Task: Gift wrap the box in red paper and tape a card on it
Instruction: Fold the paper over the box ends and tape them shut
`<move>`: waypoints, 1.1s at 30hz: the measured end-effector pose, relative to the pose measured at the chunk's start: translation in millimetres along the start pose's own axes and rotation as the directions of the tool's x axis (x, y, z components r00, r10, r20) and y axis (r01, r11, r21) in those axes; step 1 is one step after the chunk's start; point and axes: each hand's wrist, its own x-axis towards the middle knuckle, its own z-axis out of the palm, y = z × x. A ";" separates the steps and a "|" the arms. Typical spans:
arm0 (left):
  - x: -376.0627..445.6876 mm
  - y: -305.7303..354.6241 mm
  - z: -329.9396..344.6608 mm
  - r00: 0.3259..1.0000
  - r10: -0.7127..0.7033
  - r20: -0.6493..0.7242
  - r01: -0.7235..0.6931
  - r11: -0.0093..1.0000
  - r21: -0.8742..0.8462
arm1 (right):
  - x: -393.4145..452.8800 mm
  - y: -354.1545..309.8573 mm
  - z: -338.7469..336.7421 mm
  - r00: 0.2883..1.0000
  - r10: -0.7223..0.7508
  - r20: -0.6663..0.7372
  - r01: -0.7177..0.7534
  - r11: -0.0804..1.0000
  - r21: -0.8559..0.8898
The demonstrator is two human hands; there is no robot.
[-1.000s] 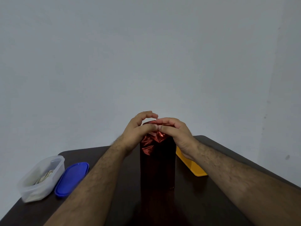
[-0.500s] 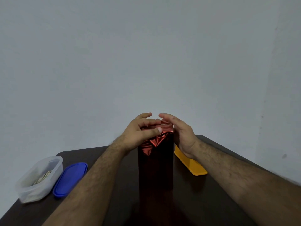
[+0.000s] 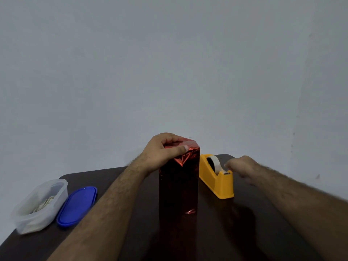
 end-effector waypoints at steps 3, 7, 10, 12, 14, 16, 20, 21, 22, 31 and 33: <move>-0.5 -0.1 2.0 1.000 0.011 -0.010 -0.011 1.000 0.008 | -8.7 -4.0 -4.5 0.995 0.065 0.076 -0.069 0.996 0.050; -1.1 0.0 2.5 1.000 0.015 -0.009 -0.015 1.000 0.012 | -14.3 -13.0 -6.5 0.970 0.188 0.151 -0.179 0.981 -0.075; -0.3 -0.4 2.0 1.000 0.014 -0.010 -0.014 1.000 0.015 | -13.1 -16.0 -3.9 0.965 0.216 0.148 -0.209 0.976 -0.061; -0.2 0.1 2.8 1.000 0.015 -0.015 -0.015 1.000 0.018 | -12.6 -17.5 0.0 0.960 0.237 0.151 -0.240 0.971 0.003; -0.6 0.4 3.6 1.000 0.018 -0.021 -0.018 1.000 0.017 | -8.4 -15.2 5.2 0.953 0.256 0.163 -0.276 0.955 0.110; -0.5 0.1 3.3 0.999 0.011 -0.032 -0.011 1.000 -0.001 | -10.4 -13.6 7.2 0.952 0.252 0.172 -0.289 0.927 0.239; -1.3 -0.6 3.1 0.999 -0.009 -0.038 0.008 1.000 -0.027 | -23.7 -12.6 -0.7 0.967 0.201 0.154 -0.250 0.861 0.442; -1.1 -0.6 3.3 0.999 -0.010 -0.044 0.008 1.000 -0.028 | -26.4 -11.8 -2.1 0.969 0.190 0.160 -0.243 0.858 0.452; -1.2 -0.7 3.5 0.999 -0.010 -0.050 0.008 1.000 -0.027 | -30.6 -10.1 -3.0 0.969 0.179 0.172 -0.239 0.860 0.450; -2.5 2.2 6.0 0.998 -0.008 -0.054 0.006 1.000 -0.026 | -46.0 28.8 8.7 0.986 0.167 0.022 -0.157 0.861 0.485; -3.2 1.1 6.3 0.999 -0.005 -0.049 0.004 1.000 -0.031 | -44.5 38.0 13.9 0.992 0.123 -0.028 -0.095 0.871 0.482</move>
